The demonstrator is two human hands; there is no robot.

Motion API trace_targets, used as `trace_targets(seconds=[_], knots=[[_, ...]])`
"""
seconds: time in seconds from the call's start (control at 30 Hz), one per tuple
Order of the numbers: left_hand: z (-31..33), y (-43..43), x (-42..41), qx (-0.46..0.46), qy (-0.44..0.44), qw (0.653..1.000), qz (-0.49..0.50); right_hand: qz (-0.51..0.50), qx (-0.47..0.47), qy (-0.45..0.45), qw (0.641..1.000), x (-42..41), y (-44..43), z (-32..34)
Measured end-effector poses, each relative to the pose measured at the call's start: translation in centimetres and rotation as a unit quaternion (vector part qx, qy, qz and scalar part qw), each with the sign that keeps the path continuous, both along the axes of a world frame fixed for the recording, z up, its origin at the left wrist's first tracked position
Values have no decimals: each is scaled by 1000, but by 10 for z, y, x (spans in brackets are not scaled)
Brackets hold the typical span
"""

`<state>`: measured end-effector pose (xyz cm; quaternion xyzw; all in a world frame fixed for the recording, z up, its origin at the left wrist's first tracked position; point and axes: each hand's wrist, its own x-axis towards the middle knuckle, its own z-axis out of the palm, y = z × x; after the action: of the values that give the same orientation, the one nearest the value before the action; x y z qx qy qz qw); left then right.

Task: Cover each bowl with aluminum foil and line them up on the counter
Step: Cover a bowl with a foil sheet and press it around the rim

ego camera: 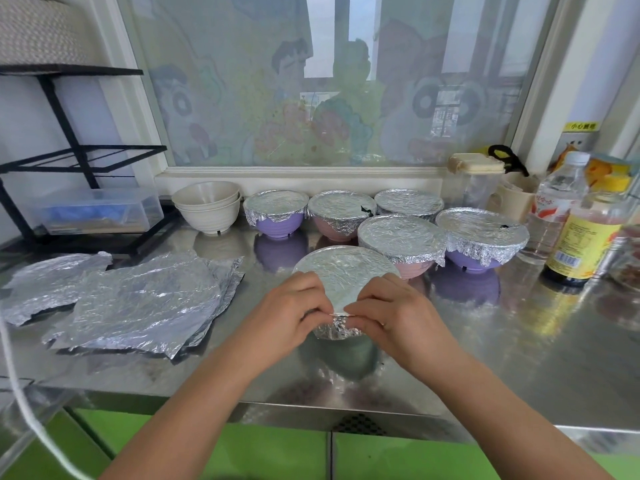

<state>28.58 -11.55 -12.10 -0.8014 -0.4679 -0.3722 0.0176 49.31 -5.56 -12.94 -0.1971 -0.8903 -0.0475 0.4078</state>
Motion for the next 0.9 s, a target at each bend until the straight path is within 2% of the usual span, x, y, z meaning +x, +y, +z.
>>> trace_targets(seconds=[0.17, 0.43, 0.53, 0.67, 0.9], knots=[[0, -1, -7, -8, -33, 999, 6, -2, -4, -6, 1000, 10, 6, -1], [-6, 2, 18, 8, -14, 1000, 15, -17, 20, -9, 1000, -2, 0, -2], [-3, 4, 14, -5, 2, 1000, 11, 6, -2, -7, 1000, 5, 2, -3], [3, 6, 3, -17, -5, 1000, 0, -1, -11, -9, 1000, 21, 9, -1], [-3, 3, 14, 15, -12, 1000, 10, 5, 12, -25, 1000, 11, 11, -1]])
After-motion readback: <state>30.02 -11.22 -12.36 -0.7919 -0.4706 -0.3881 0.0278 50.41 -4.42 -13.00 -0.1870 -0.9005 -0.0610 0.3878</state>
